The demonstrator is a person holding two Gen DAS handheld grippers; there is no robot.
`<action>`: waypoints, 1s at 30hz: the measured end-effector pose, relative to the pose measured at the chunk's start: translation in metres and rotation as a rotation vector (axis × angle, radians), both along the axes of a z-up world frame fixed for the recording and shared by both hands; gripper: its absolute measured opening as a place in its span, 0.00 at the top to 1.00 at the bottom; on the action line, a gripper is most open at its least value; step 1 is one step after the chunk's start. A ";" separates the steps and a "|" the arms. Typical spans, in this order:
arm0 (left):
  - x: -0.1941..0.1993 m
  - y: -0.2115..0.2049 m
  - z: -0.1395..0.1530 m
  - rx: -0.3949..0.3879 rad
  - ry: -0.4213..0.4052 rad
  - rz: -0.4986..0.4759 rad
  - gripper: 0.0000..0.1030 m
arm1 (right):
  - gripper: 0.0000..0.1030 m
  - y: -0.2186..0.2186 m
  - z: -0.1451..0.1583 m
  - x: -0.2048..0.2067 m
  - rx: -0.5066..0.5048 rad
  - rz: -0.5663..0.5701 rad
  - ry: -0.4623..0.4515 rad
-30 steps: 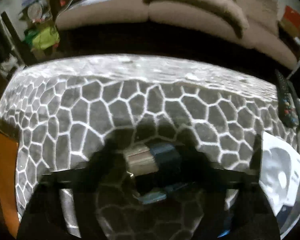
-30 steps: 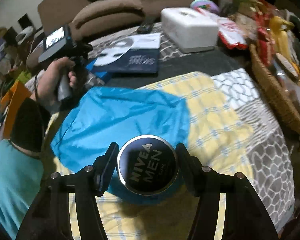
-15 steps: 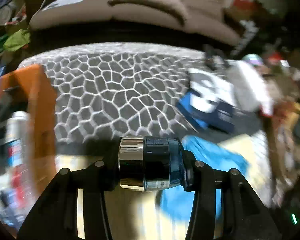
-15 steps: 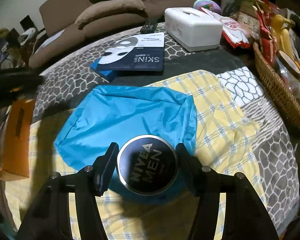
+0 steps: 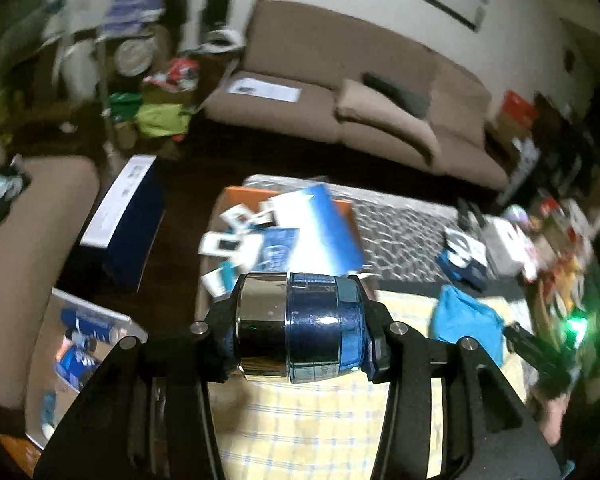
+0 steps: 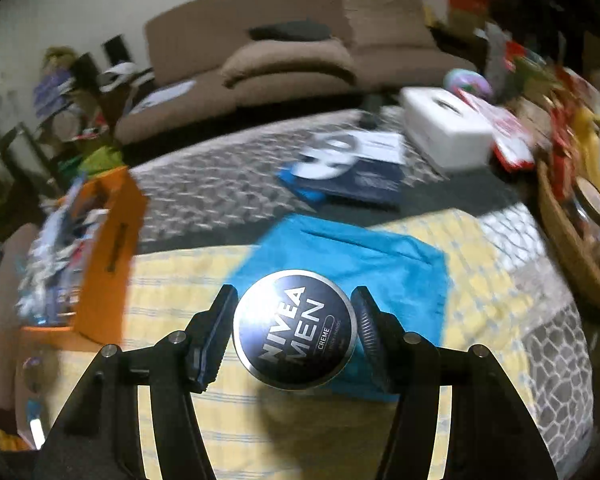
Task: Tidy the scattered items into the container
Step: 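Carry the cylinder and tin into the orange box and open both tools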
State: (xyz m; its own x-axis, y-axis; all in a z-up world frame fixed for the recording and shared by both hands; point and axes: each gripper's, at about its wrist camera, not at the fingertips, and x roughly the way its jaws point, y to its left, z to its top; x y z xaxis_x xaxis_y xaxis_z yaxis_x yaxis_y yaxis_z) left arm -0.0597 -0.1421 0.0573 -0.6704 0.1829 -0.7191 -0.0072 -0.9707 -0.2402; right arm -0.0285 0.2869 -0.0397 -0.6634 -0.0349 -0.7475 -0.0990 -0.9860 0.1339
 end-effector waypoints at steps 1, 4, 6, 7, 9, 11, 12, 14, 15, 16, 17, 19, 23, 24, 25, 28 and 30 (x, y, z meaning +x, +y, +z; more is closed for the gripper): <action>-0.004 -0.008 -0.009 0.012 -0.009 0.016 0.58 | 0.42 -0.010 0.002 -0.002 0.004 0.022 -0.001; -0.021 -0.014 -0.044 -0.093 -0.053 0.084 0.58 | 0.42 -0.038 0.006 -0.013 -0.031 0.079 -0.016; -0.029 -0.030 -0.058 -0.072 -0.090 0.096 0.59 | 0.42 -0.056 0.012 -0.021 -0.057 0.111 -0.020; -0.032 -0.038 -0.060 -0.027 -0.095 0.102 0.58 | 0.42 -0.069 0.020 -0.028 -0.085 0.133 -0.008; -0.039 -0.062 -0.060 0.091 -0.091 0.116 0.59 | 0.42 -0.085 0.030 -0.034 -0.137 0.164 0.014; -0.045 -0.079 -0.061 0.149 -0.085 0.135 0.59 | 0.41 -0.109 0.043 -0.044 -0.195 0.226 0.036; -0.046 -0.088 -0.060 0.164 -0.082 0.142 0.59 | 0.42 -0.118 0.046 -0.047 -0.205 0.251 0.037; -0.047 -0.097 -0.064 0.202 -0.090 0.138 0.59 | 0.41 -0.146 0.047 -0.054 -0.216 0.312 0.026; -0.048 -0.098 -0.070 0.240 -0.103 0.123 0.59 | 0.41 -0.160 0.043 -0.058 -0.213 0.344 0.012; -0.050 -0.098 -0.075 0.262 -0.117 0.104 0.59 | 0.41 -0.170 0.039 -0.061 -0.207 0.366 0.005; -0.053 -0.094 -0.080 0.277 -0.141 0.076 0.59 | 0.41 -0.184 0.030 -0.066 -0.186 0.383 -0.007; -0.056 -0.083 -0.086 0.273 -0.170 0.059 0.58 | 0.41 -0.200 0.011 -0.076 -0.174 0.389 -0.037; -0.065 -0.052 -0.099 0.290 -0.232 -0.008 0.58 | 0.41 -0.219 -0.025 -0.091 -0.235 0.395 -0.063; -0.067 -0.047 -0.101 0.285 -0.241 -0.019 0.58 | 0.41 -0.223 -0.031 -0.094 -0.232 0.394 -0.061; -0.068 -0.041 -0.102 0.279 -0.250 -0.027 0.58 | 0.41 -0.227 -0.036 -0.096 -0.233 0.394 -0.061; -0.071 -0.028 -0.105 0.279 -0.269 -0.048 0.58 | 0.41 -0.236 -0.046 -0.100 -0.228 0.404 -0.058; -0.072 -0.021 -0.106 0.261 -0.271 -0.058 0.58 | 0.41 -0.239 -0.048 -0.097 -0.208 0.416 -0.052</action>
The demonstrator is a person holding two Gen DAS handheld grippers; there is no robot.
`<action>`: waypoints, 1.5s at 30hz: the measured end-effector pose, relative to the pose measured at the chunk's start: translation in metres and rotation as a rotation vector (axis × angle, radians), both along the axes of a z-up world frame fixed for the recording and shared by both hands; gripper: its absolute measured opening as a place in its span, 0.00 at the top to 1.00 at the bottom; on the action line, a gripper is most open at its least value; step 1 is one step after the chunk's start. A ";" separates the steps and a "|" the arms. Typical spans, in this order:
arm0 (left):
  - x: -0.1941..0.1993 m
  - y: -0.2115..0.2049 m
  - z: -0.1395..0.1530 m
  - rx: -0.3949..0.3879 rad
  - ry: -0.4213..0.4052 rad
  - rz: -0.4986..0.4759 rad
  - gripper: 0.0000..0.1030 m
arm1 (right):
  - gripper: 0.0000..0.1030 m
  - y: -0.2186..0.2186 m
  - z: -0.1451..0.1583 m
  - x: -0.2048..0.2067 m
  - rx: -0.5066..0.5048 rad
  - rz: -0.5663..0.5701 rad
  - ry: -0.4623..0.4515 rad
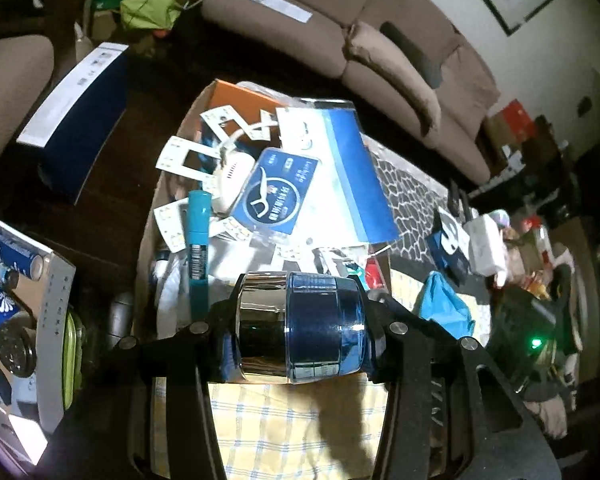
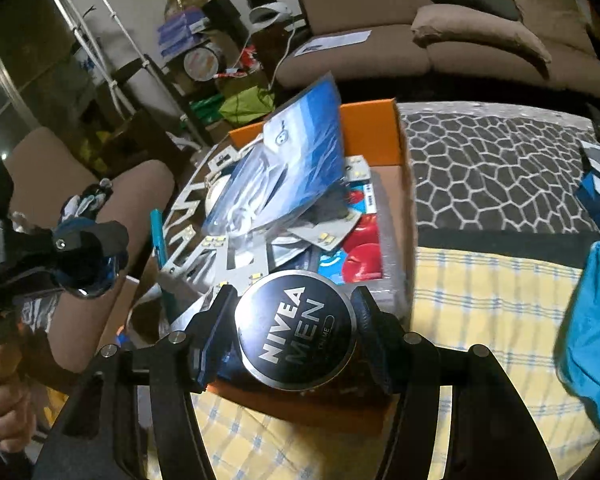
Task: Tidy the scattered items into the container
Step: 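Carry the cylinder and tin into the orange box and open both tools, then move the right tool to the white-and-navy SKIN face-mask packet and grasp its edge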
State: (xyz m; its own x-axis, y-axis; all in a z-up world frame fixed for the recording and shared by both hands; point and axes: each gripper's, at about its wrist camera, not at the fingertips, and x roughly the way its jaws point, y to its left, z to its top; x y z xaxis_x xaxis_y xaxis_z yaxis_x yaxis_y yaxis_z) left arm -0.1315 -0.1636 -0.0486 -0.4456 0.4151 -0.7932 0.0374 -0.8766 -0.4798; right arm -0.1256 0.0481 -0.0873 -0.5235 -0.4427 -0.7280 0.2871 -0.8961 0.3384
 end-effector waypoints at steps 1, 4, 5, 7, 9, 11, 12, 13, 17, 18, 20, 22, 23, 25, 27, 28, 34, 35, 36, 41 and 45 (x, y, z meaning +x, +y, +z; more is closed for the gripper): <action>0.000 0.003 -0.001 -0.013 -0.005 -0.005 0.58 | 0.40 -0.003 0.000 0.000 0.020 0.011 0.008; -0.002 0.009 -0.004 -0.050 -0.010 -0.003 0.58 | 0.37 -0.005 0.000 0.001 0.051 0.042 0.014; -0.003 0.011 -0.005 -0.064 -0.011 -0.006 0.58 | 0.26 -0.006 0.000 0.001 0.060 0.050 0.011; -0.003 0.014 -0.005 -0.083 -0.008 -0.010 0.58 | 0.18 0.001 0.007 0.004 0.062 0.052 0.021; -0.002 0.020 -0.006 -0.101 -0.006 -0.015 0.58 | 0.18 0.013 0.014 0.010 0.036 0.056 0.031; -0.002 0.026 -0.009 -0.128 -0.012 -0.026 0.58 | 0.16 0.041 0.026 0.018 0.007 0.033 0.043; -0.002 0.028 -0.010 -0.141 -0.014 -0.030 0.58 | 0.15 0.051 0.030 0.021 0.003 0.018 0.044; -0.002 0.030 -0.012 -0.153 -0.017 -0.033 0.58 | 0.14 0.075 0.035 0.025 0.004 -0.020 0.045; -0.001 0.045 -0.012 -0.200 -0.018 -0.078 0.58 | 0.13 0.163 0.042 0.034 0.074 -0.188 0.036; -0.001 0.048 -0.012 -0.211 -0.018 -0.084 0.58 | 0.13 0.187 0.042 0.035 0.096 -0.239 0.019; -0.002 0.052 -0.015 -0.247 -0.028 -0.092 0.59 | 0.12 0.231 0.040 0.033 0.126 -0.327 -0.022; -0.003 0.055 -0.017 -0.271 -0.037 -0.093 0.57 | 0.11 0.271 0.037 0.029 0.134 -0.414 -0.048; -0.004 0.057 -0.017 -0.280 -0.039 -0.095 0.53 | 0.09 0.286 0.036 0.025 0.136 -0.443 -0.066; -0.004 0.058 -0.015 -0.279 -0.039 -0.099 0.42 | 0.07 0.318 0.031 0.014 0.096 -0.485 -0.082; -0.004 0.056 -0.013 -0.272 -0.031 -0.089 0.34 | 0.05 0.346 0.025 0.002 0.006 -0.520 -0.096; -0.003 0.053 -0.011 -0.264 -0.024 -0.077 0.34 | 0.05 0.368 0.014 -0.008 -0.075 -0.569 -0.121; -0.004 0.037 -0.004 -0.175 -0.001 -0.016 0.34 | 0.05 0.430 -0.057 -0.052 -0.366 -0.712 -0.253; -0.005 0.037 -0.003 -0.170 0.003 -0.015 0.34 | 0.05 0.436 -0.068 -0.056 -0.405 -0.729 -0.271; -0.005 0.036 -0.001 -0.169 0.011 -0.014 0.34 | 0.05 0.439 -0.077 -0.059 -0.440 -0.743 -0.283; -0.006 0.041 0.004 -0.190 0.042 -0.005 0.34 | 0.04 0.441 -0.082 -0.071 -0.475 -0.771 -0.235; -0.008 0.049 0.001 -0.207 0.039 -0.010 0.34 | 0.03 0.442 -0.085 -0.081 -0.499 -0.801 -0.231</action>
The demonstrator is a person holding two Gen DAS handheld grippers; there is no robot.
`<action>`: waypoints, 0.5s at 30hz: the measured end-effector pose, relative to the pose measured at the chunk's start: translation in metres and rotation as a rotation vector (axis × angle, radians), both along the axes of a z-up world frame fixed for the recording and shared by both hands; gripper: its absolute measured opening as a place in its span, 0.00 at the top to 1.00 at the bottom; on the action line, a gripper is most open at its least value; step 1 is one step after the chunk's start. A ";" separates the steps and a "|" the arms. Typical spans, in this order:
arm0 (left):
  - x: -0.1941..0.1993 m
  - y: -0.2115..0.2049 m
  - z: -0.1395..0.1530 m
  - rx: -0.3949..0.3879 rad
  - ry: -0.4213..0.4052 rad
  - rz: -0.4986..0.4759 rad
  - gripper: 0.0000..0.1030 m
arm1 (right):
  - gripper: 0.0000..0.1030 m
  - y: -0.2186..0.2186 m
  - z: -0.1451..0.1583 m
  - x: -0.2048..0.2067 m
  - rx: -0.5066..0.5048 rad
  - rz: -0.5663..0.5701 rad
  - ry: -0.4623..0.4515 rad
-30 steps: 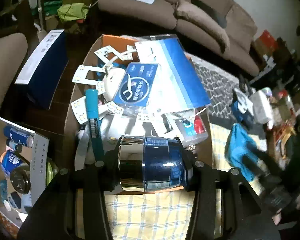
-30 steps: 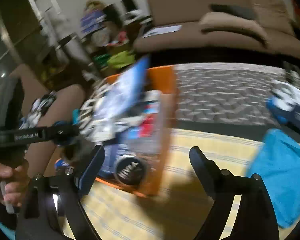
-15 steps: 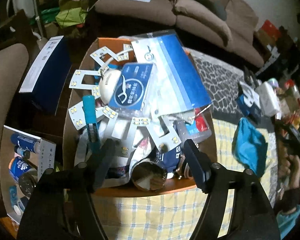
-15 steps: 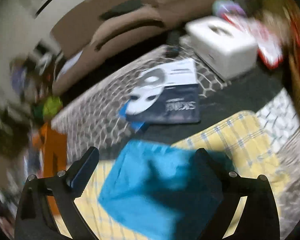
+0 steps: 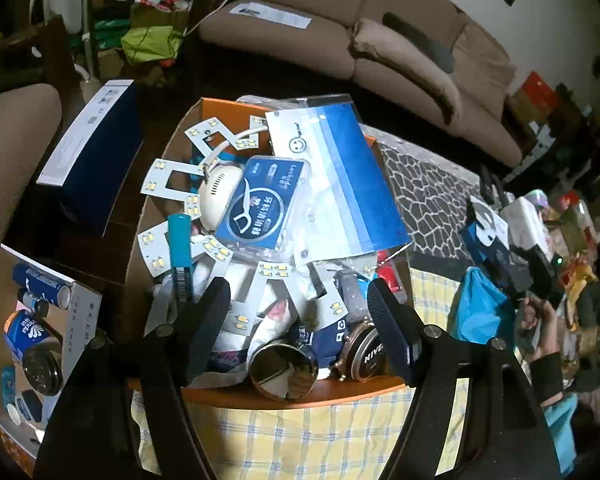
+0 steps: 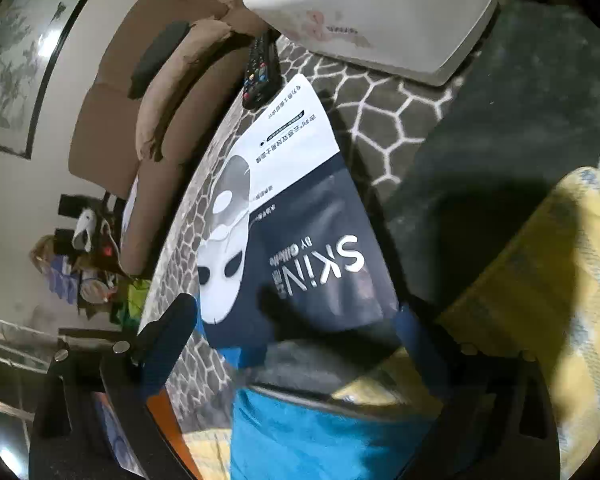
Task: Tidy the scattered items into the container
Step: 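Move the right tool to the white-and-navy SKIN face-mask packet and grasp its edge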
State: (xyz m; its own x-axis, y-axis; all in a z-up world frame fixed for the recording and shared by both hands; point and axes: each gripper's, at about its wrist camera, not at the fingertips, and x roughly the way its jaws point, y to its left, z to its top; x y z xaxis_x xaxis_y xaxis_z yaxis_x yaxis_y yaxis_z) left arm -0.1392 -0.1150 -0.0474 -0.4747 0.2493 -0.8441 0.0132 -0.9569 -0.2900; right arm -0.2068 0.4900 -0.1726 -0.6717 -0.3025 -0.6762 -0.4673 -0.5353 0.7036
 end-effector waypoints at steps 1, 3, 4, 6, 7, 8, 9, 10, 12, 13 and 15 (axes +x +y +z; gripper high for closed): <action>0.000 0.003 0.000 -0.013 -0.006 -0.005 0.34 | 0.03 0.002 0.000 -0.002 -0.003 -0.017 0.006; 0.001 0.006 0.002 -0.019 0.004 -0.012 0.34 | 0.12 0.004 -0.001 -0.004 -0.003 -0.041 0.014; 0.003 0.007 0.004 -0.016 0.018 -0.016 0.34 | 0.28 0.005 -0.003 -0.004 0.006 -0.057 0.002; 0.005 0.008 0.006 -0.014 0.029 -0.026 0.34 | 0.66 0.010 -0.011 -0.002 -0.017 -0.077 -0.016; 0.005 0.008 0.006 -0.014 0.029 -0.027 0.34 | 0.75 0.013 -0.015 0.002 -0.061 -0.094 0.006; 0.004 0.008 0.006 -0.014 0.025 -0.025 0.34 | 0.83 0.014 -0.016 0.006 -0.077 -0.110 0.025; 0.004 0.007 0.005 -0.007 0.019 -0.021 0.34 | 0.85 0.017 -0.015 0.010 -0.074 -0.118 0.036; 0.003 0.006 0.005 0.005 0.017 -0.019 0.34 | 0.89 0.015 -0.009 0.014 -0.040 -0.117 0.042; 0.003 0.007 0.005 0.011 0.017 -0.024 0.34 | 0.92 0.010 -0.002 0.019 -0.003 -0.098 0.040; 0.004 0.008 0.006 0.007 0.021 -0.028 0.34 | 0.93 0.003 0.003 0.023 0.000 -0.065 0.035; 0.006 0.011 0.007 0.001 0.026 -0.033 0.34 | 0.94 -0.011 0.008 0.030 -0.007 0.010 0.007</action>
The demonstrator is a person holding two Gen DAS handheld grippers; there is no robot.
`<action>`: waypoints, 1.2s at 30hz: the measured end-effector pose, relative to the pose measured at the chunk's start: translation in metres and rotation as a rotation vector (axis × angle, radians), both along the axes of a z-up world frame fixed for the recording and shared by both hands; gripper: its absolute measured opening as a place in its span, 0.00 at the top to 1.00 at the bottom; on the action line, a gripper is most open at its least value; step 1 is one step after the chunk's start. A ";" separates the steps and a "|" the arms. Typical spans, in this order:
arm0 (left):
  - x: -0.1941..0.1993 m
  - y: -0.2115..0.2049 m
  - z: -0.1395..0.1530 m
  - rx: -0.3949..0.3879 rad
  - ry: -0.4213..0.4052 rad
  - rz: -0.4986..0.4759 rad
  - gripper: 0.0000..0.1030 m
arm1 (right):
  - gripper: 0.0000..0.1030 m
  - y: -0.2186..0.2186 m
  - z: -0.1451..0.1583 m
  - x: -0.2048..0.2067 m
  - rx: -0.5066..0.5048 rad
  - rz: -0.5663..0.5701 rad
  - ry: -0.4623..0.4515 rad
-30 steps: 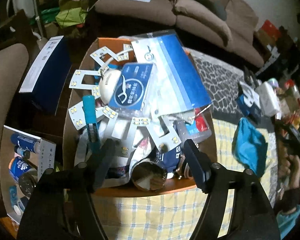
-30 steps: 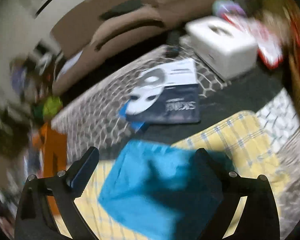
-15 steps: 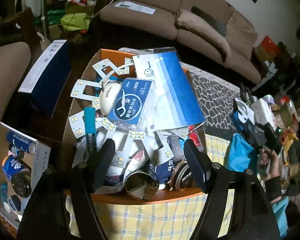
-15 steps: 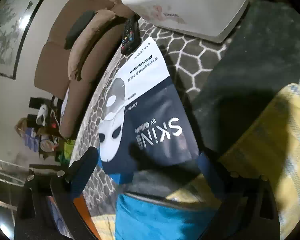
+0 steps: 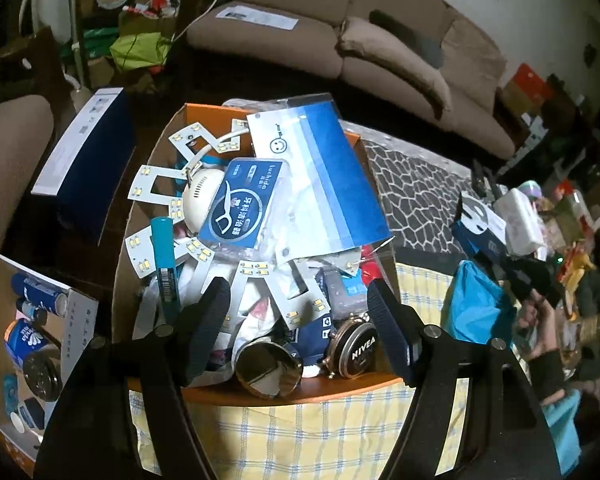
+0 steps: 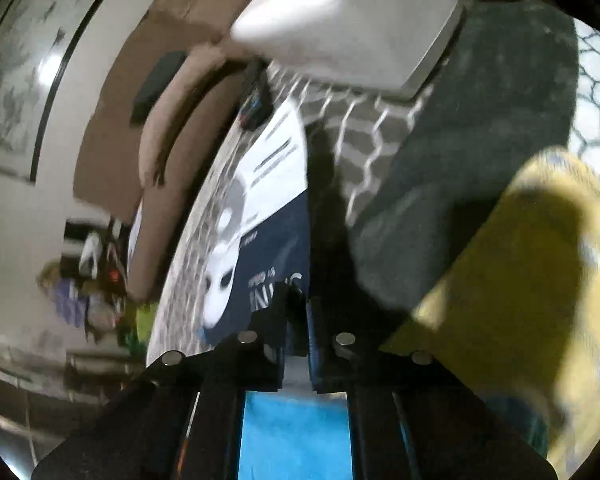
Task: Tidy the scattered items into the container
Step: 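Move the right tool to the white-and-navy SKIN face-mask packet and grasp its edge, then grasp the packet edge with the left tool while the right tool holds it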
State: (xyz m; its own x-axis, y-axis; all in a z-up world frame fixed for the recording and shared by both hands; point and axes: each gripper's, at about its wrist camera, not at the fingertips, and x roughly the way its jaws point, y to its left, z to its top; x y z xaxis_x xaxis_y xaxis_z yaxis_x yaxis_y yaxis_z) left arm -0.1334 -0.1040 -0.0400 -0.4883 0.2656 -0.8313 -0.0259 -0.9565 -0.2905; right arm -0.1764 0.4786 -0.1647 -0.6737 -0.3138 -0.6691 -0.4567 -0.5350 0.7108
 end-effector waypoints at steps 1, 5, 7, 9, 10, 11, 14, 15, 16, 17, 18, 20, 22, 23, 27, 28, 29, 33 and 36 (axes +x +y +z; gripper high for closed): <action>0.000 0.002 0.001 0.002 0.001 -0.005 0.34 | 0.94 -0.013 0.005 0.008 -0.004 0.058 -0.013; 0.004 0.010 0.002 0.021 0.000 -0.026 0.34 | 0.96 -0.077 0.022 0.055 0.012 0.293 -0.051; 0.009 0.019 0.003 0.024 0.003 -0.053 0.34 | 0.96 -0.108 0.026 0.083 0.016 0.397 -0.052; 0.015 0.030 0.003 0.015 0.007 -0.085 0.34 | 0.96 -0.140 0.024 0.111 0.017 0.471 -0.080; 0.017 0.035 0.004 0.014 0.007 -0.097 0.34 | 0.96 -0.158 0.019 0.131 -0.013 0.518 -0.094; 0.021 0.041 0.003 0.018 0.007 -0.118 0.34 | 0.95 -0.166 0.015 0.144 -0.020 0.537 -0.110; 0.032 0.061 0.003 0.034 0.005 -0.189 0.34 | 0.93 -0.173 0.009 0.162 0.023 0.549 -0.143; 0.036 0.068 0.003 0.030 0.006 -0.207 0.34 | 0.93 -0.166 0.007 0.163 0.026 0.523 -0.144; 0.039 0.072 0.003 0.025 0.008 -0.217 0.34 | 0.93 -0.153 0.009 0.158 0.028 0.483 -0.141; 0.042 0.077 0.004 0.020 0.012 -0.227 0.34 | 0.89 -0.146 0.011 0.157 0.037 0.463 -0.138; 0.045 0.080 0.004 0.021 0.015 -0.235 0.34 | 0.85 -0.132 0.018 0.148 0.080 0.432 -0.127; 0.049 0.086 0.003 0.045 0.020 -0.260 0.34 | 0.52 -0.114 0.028 0.130 0.186 0.414 -0.111; 0.051 0.094 0.001 0.077 0.012 -0.302 0.34 | 0.35 -0.092 0.039 0.094 0.283 0.395 -0.098; 0.053 0.100 -0.001 0.092 0.004 -0.324 0.34 | 0.32 -0.080 0.040 0.079 0.315 0.385 -0.095; 0.052 0.138 -0.020 0.153 -0.037 -0.389 0.22 | 0.22 -0.039 0.027 0.029 0.353 0.379 -0.072; 0.050 0.147 -0.025 0.158 -0.045 -0.394 0.11 | 0.20 -0.034 0.021 0.015 0.343 0.388 -0.077; 0.042 0.165 -0.036 0.160 -0.070 -0.384 0.08 | 0.20 -0.031 0.015 0.001 0.334 0.398 -0.079; -0.003 0.233 -0.079 0.096 -0.143 -0.424 0.07 | 0.19 -0.024 -0.007 -0.026 0.308 0.473 -0.101; -0.043 0.266 -0.118 -0.009 -0.147 -0.424 0.08 | 0.18 -0.028 -0.012 -0.035 0.302 0.524 -0.080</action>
